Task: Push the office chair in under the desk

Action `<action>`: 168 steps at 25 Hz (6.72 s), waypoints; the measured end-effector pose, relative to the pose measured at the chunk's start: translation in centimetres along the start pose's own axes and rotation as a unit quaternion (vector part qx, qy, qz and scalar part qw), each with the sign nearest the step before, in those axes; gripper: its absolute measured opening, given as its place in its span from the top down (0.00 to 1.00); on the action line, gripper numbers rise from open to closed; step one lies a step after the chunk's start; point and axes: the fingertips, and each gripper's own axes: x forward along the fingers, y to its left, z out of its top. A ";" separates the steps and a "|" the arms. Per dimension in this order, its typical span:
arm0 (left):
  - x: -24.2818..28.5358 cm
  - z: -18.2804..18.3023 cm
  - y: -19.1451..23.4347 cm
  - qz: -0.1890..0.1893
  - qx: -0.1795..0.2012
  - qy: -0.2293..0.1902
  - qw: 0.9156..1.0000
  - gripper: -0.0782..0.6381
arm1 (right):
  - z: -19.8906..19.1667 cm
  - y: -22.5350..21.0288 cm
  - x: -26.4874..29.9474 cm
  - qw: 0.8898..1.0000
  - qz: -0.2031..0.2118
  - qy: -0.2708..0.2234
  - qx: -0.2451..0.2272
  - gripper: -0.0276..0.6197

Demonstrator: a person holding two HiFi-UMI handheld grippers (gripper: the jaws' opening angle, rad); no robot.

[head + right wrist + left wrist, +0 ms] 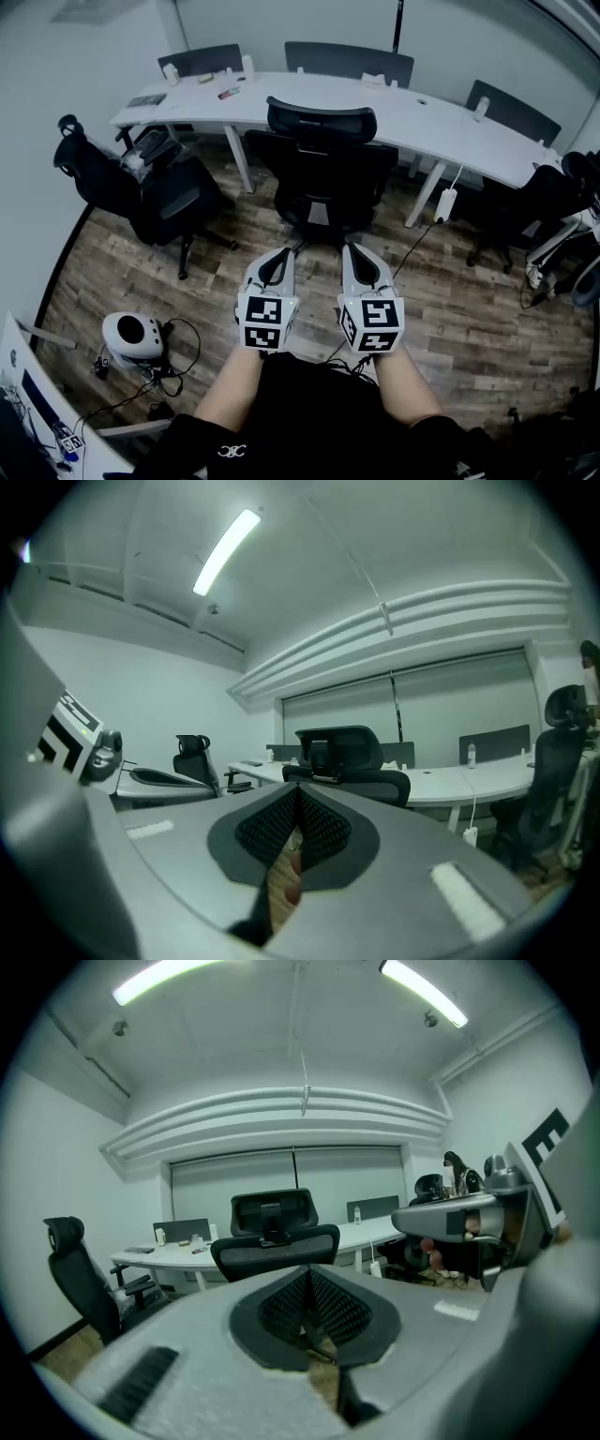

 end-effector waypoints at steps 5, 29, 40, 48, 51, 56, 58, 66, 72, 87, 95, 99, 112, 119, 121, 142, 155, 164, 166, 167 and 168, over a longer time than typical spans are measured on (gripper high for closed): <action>-0.2 -0.6 0.1 0.012 -0.003 0.010 1.000 0.88 | -0.5 -0.8 -0.3 1.000 0.003 0.008 -0.003 0.95; 13.7 0.7 9.2 0.000 -0.024 0.004 1.000 0.88 | -0.2 -7.0 13.7 0.997 -0.057 0.023 -0.036 0.94; 23.2 1.6 15.1 -0.065 0.008 0.032 0.997 0.88 | -0.3 -9.8 24.3 0.993 -0.074 0.066 -0.063 0.93; 29.9 1.5 19.0 -0.071 0.231 0.055 0.969 0.76 | -1.6 -12.8 30.7 0.970 -0.062 0.142 -0.189 0.82; 32.5 2.0 20.6 -0.059 0.304 0.045 0.950 0.76 | -2.1 -14.2 32.7 0.958 -0.051 0.167 -0.229 0.77; 36.3 1.2 21.7 -0.082 0.400 0.056 0.911 0.72 | -2.9 -15.9 35.6 0.901 -0.049 0.215 -0.374 0.71; 37.5 0.7 21.9 -0.095 0.433 0.063 0.894 0.70 | -3.6 -16.0 36.4 0.877 -0.042 0.233 -0.418 0.66; 38.7 0.8 22.6 -0.097 0.522 0.040 0.847 0.62 | -4.8 -17.5 38.4 0.812 -0.069 0.254 -0.521 0.61; 39.8 0.0 23.4 -0.093 0.526 0.058 0.843 0.57 | -5.0 -17.5 38.5 0.803 -0.078 0.250 -0.535 0.63; 41.7 0.7 23.6 -0.107 0.508 0.054 0.853 0.64 | -4.8 -18.7 39.8 0.817 -0.085 0.254 -0.511 0.62; 45.2 1.7 23.4 -0.111 0.502 0.056 0.856 0.64 | -4.4 -21.4 42.1 0.821 -0.090 0.259 -0.501 0.62; 47.4 2.4 23.5 -0.115 0.498 0.046 0.859 0.64 | -4.1 -23.0 43.6 0.821 -0.097 0.263 -0.497 0.62; 54.5 4.0 24.6 -0.128 0.490 0.051 0.861 0.64 | -3.4 -27.1 48.9 0.821 -0.111 0.267 -0.492 0.62; 57.9 5.1 24.4 -0.132 0.489 0.052 0.861 0.64 | -2.9 -29.7 50.9 0.824 -0.112 0.273 -0.484 0.62; 58.6 5.4 24.3 -0.134 0.489 0.050 0.861 0.64 | -2.8 -30.3 51.4 0.825 -0.113 0.270 -0.484 0.62; 66.4 7.4 23.8 -0.130 0.487 0.062 0.862 0.64 | -2.0 -36.5 56.5 0.829 -0.123 0.275 -0.472 0.62; 70.7 8.6 23.7 -0.133 0.483 0.055 0.864 0.64 | -1.6 -39.8 59.5 0.823 -0.133 0.289 -0.470 0.62; 71.1 8.7 23.6 -0.137 0.487 0.057 0.861 0.64 | -1.4 -40.0 59.8 0.824 -0.127 0.284 -0.473 0.61; 71.0 8.7 23.5 -0.137 0.477 0.050 0.866 0.64 | -1.5 -40.0 59.6 0.824 -0.127 0.282 -0.475 0.62; 71.0 8.7 23.5 -0.139 0.470 0.043 0.871 0.64 | -1.5 -40.0 59.6 0.823 -0.126 0.283 -0.476 0.62; 71.0 8.8 23.4 -0.141 0.462 0.036 0.875 0.64 | -1.5 -40.0 59.6 0.823 -0.125 0.285 -0.475 0.62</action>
